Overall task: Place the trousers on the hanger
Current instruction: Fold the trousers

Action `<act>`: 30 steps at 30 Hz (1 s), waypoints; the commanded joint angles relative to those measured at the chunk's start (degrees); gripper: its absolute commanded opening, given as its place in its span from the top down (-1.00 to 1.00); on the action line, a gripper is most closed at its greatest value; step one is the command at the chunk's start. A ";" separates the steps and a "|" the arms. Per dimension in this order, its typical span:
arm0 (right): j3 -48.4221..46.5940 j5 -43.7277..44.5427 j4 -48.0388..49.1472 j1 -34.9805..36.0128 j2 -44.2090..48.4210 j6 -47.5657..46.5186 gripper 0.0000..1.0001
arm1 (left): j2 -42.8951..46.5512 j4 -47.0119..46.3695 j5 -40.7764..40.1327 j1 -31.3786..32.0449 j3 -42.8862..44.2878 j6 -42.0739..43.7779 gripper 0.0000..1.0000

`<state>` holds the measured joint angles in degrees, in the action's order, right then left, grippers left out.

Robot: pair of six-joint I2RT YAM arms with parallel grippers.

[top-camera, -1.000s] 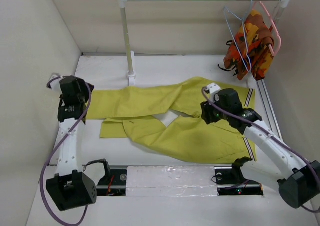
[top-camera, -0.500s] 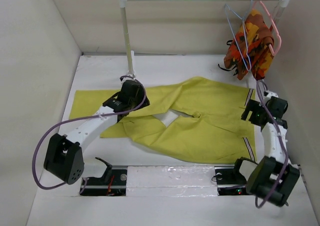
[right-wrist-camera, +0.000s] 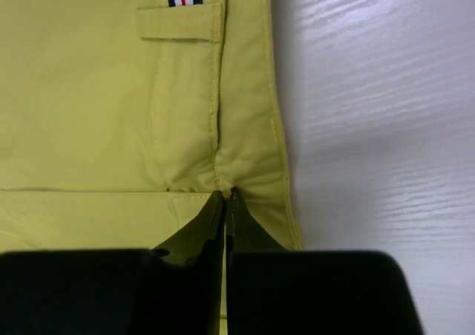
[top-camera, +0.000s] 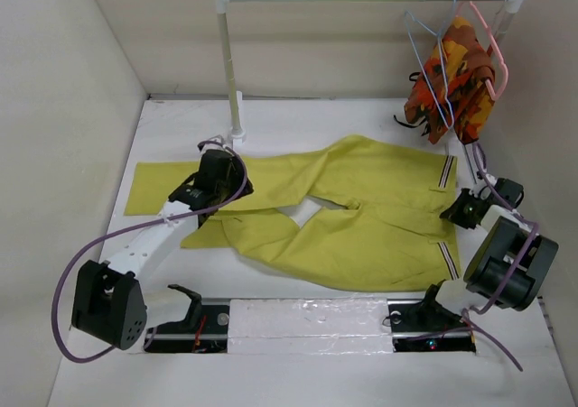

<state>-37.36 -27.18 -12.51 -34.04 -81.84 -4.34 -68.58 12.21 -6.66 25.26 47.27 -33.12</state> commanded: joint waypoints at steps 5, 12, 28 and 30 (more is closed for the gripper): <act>-8.41 8.23 -3.00 -2.26 5.19 1.97 1.00 | -1.28 2.47 3.66 -12.49 1.34 -0.62 -0.12; -14.58 23.65 -10.69 -2.78 6.26 -0.58 1.00 | -4.81 0.54 4.99 -21.29 -1.04 -7.74 -0.12; -4.66 18.12 -9.82 47.30 31.91 2.13 0.81 | -10.44 1.69 2.61 -34.82 -3.40 -12.14 -0.15; -1.68 19.88 -4.84 57.81 32.10 7.12 0.95 | -11.83 1.24 2.27 -37.72 -4.20 -11.88 -0.15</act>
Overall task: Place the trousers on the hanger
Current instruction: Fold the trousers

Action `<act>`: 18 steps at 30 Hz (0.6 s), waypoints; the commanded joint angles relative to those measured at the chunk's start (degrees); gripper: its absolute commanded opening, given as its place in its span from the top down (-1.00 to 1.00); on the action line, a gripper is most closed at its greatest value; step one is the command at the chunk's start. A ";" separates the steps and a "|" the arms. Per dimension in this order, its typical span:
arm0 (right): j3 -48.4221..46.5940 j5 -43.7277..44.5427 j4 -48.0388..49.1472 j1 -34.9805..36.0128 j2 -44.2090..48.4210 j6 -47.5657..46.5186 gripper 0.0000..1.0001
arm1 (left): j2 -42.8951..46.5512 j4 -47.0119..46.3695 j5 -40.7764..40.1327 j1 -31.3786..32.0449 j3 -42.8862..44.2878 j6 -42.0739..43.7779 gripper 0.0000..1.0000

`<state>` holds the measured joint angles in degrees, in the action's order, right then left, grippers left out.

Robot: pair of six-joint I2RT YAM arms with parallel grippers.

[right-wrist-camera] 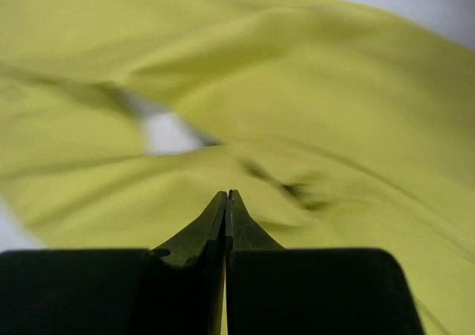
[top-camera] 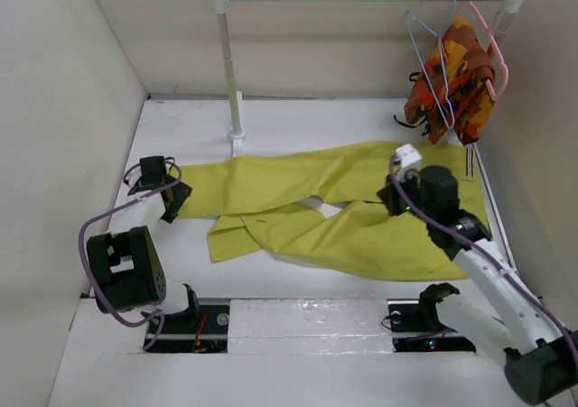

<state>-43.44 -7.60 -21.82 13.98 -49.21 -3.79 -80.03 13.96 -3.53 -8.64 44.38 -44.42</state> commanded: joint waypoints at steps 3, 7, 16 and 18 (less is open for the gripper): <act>3.20 5.12 8.72 28.69 -9.09 8.45 0.86 | -5.64 -0.25 -0.95 -4.45 0.52 0.13 -0.15; -8.82 7.24 8.38 43.39 -26.95 5.64 -0.02 | -11.11 -0.33 -0.16 -4.45 4.04 0.04 -0.14; -38.45 10.84 3.37 50.36 -57.84 1.86 -0.21 | -21.48 4.31 -1.04 -7.53 19.43 0.57 -0.13; -43.45 12.25 0.75 50.36 -63.27 1.86 -0.21 | -19.39 6.16 -0.52 -7.53 23.72 0.74 -0.13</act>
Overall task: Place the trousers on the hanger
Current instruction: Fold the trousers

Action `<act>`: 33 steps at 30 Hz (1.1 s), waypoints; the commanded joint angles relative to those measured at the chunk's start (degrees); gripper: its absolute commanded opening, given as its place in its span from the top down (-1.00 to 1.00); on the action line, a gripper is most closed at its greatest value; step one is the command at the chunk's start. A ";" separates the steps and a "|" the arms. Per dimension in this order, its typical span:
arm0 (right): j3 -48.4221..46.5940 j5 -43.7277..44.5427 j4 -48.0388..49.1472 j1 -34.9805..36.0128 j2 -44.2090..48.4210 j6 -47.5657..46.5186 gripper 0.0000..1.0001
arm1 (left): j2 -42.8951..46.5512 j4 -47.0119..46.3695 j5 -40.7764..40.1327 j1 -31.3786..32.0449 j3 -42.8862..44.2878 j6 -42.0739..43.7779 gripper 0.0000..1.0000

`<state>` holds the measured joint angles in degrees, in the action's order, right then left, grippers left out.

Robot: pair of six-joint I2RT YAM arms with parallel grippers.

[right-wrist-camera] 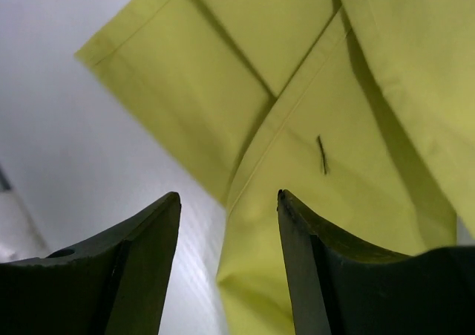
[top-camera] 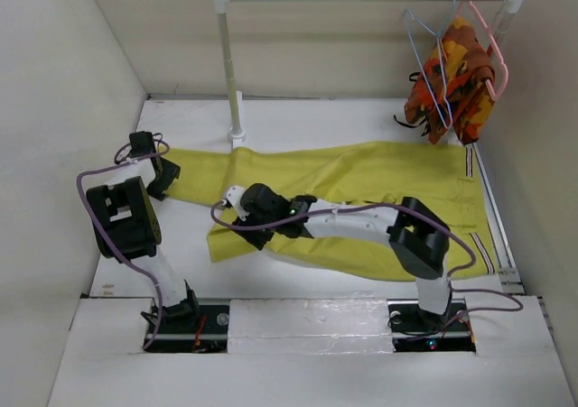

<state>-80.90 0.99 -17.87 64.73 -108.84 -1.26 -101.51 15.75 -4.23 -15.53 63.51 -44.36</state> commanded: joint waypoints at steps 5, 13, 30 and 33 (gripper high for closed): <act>-9.71 4.89 -3.84 -0.39 -10.25 -0.68 -0.15 | 13.60 3.24 1.51 2.77 -0.03 1.73 -0.13; -10.77 11.83 -5.51 -0.92 -10.53 0.99 1.00 | 36.99 2.79 7.27 6.92 -19.62 8.13 0.07; 24.98 0.42 -13.50 0.22 39.97 1.17 1.00 | 39.13 11.41 6.98 16.39 -11.23 17.36 0.33; 32.55 -5.11 -14.03 -1.34 44.84 1.17 1.00 | 33.61 14.30 2.11 21.41 -2.18 19.57 0.26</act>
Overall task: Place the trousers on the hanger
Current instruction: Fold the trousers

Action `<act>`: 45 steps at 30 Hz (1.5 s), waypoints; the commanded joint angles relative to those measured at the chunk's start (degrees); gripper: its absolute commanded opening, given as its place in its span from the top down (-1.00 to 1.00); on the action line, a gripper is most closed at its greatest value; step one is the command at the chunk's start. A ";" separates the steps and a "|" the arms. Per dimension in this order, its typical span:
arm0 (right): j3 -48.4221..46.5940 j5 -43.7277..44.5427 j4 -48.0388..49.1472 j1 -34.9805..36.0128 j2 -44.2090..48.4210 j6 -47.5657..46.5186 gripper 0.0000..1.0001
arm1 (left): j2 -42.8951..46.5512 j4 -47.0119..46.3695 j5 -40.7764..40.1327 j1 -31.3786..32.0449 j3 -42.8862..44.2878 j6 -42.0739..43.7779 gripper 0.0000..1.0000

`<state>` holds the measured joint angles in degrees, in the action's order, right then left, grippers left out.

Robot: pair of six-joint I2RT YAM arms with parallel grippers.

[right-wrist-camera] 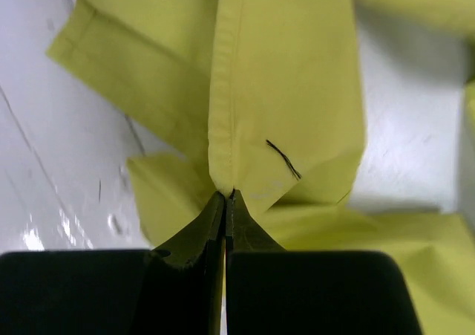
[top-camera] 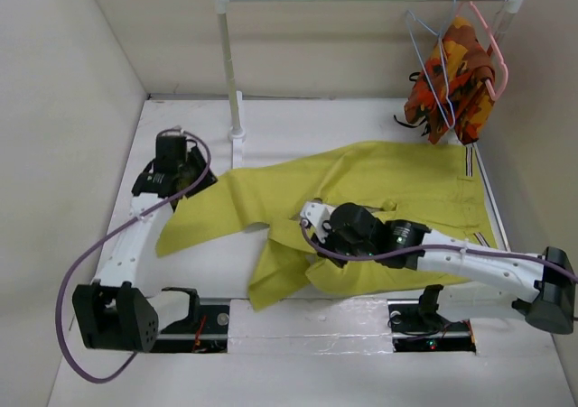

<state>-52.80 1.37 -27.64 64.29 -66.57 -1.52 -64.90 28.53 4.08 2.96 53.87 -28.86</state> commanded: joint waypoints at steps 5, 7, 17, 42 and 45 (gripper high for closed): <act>5.08 -5.14 -5.94 -3.29 4.87 2.67 1.00 | -4.44 0.39 -0.48 2.93 -0.57 0.57 -0.09; 3.50 -7.06 -5.76 -3.30 4.26 0.31 1.00 | -4.88 -3.11 2.23 1.62 -8.03 -1.63 -0.18; -0.98 -6.37 -5.96 -1.27 3.63 -1.64 1.00 | -20.24 -11.22 -2.65 0.11 -7.82 -10.69 -0.20; 4.36 -24.22 -8.39 4.97 -0.22 -8.41 1.00 | -19.23 -1.46 -11.28 -5.78 23.84 -2.17 -0.19; 4.64 -20.63 -11.29 4.97 -0.93 -8.41 0.96 | -13.85 1.15 -15.22 0.62 19.35 2.92 -0.16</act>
<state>-46.96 -20.21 -36.21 68.88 -69.69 -10.61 -82.94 24.77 -7.68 -0.25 76.55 -31.33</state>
